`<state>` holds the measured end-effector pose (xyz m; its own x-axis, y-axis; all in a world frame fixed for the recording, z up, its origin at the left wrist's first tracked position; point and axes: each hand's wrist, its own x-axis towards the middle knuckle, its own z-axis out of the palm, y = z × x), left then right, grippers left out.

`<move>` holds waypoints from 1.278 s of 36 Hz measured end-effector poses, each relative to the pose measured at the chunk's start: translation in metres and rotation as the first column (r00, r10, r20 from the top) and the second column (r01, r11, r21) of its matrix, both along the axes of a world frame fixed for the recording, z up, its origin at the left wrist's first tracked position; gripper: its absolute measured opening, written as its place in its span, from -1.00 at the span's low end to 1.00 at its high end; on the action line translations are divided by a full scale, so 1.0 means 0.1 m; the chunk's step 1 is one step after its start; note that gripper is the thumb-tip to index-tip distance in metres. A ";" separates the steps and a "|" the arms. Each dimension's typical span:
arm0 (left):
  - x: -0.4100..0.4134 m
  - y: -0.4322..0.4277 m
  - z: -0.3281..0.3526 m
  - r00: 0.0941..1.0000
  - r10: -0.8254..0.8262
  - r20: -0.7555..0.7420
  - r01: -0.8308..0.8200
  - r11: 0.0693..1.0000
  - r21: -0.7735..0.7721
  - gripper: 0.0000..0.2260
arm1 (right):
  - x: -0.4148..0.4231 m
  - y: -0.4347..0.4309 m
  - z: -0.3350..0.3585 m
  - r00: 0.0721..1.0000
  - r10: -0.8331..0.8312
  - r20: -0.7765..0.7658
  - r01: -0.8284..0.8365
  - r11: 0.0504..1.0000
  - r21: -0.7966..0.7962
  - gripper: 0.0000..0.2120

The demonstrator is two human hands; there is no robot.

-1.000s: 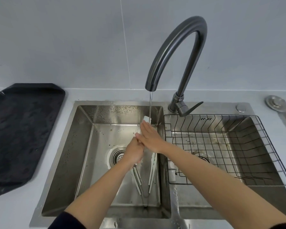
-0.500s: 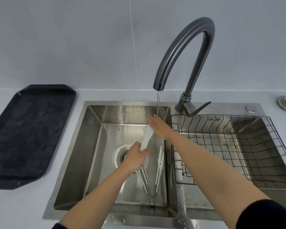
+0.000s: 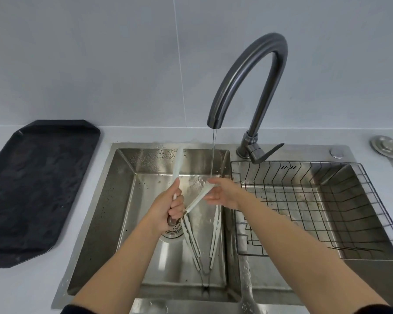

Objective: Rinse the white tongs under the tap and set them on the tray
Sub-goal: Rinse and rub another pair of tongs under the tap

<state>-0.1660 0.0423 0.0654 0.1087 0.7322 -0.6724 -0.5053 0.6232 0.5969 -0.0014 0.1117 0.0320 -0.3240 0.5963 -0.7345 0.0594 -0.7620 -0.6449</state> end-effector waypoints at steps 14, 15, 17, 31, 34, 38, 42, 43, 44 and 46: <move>-0.16 -0.01 -0.16 0.742 -0.370 -0.559 0.313 0.929 -0.200 -0.67 | -0.17 0.07 0.15 0.987 -0.162 0.001 0.162 0.987 -0.001 -0.85; -0.15 0.00 -0.18 0.627 -0.442 -0.641 0.391 0.891 -0.232 -0.66 | -0.20 0.07 0.16 0.987 -0.162 0.024 0.162 0.987 0.007 -0.83; -0.16 0.03 -0.18 0.384 -0.518 -0.764 0.497 0.814 -0.302 -0.58 | -0.24 0.08 0.18 0.981 -0.182 0.066 0.181 0.983 0.024 -0.83; 0.24 0.18 0.06 0.517 -0.542 -0.662 0.677 0.732 -0.071 -0.68 | -0.24 0.20 0.24 0.942 -0.325 0.085 0.322 0.945 0.046 -0.86; 0.23 0.22 0.02 0.599 -0.484 -0.638 0.607 0.794 -0.032 -0.85 | -0.20 0.21 0.26 0.951 -0.303 0.055 0.301 0.952 0.047 -0.85; 0.28 0.27 0.02 0.679 -0.439 -0.589 0.525 0.851 -0.029 -0.92 | -0.13 0.15 0.28 0.966 -0.214 0.145 0.200 0.974 0.104 -0.65; 0.33 0.33 0.01 0.710 -0.425 -0.562 0.481 0.875 -0.054 -0.85 | -0.07 -0.03 0.40 0.889 -0.021 0.458 -0.135 0.943 0.305 -0.65; 0.34 0.35 0.00 0.711 -0.425 -0.561 0.473 0.879 -0.066 -0.85 | -0.07 -0.09 0.47 0.866 0.005 0.500 -0.213 0.908 0.360 -0.64; 0.35 0.36 -0.01 0.712 -0.426 -0.558 0.466 0.881 -0.078 -0.86 | -0.07 -0.17 0.54 0.859 0.024 0.512 -0.262 0.879 0.399 -0.63; 0.39 0.39 -0.02 0.718 -0.430 -0.548 0.455 0.885 -0.099 -0.93 | -0.06 -0.29 0.65 0.855 0.070 0.514 -0.328 0.840 0.431 -0.62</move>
<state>-0.1270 0.0810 0.0631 0.0563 0.7212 -0.6904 0.2357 0.6623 0.7112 -0.0073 0.0823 0.0966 -0.1779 0.8730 -0.4542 0.5599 -0.2898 -0.7762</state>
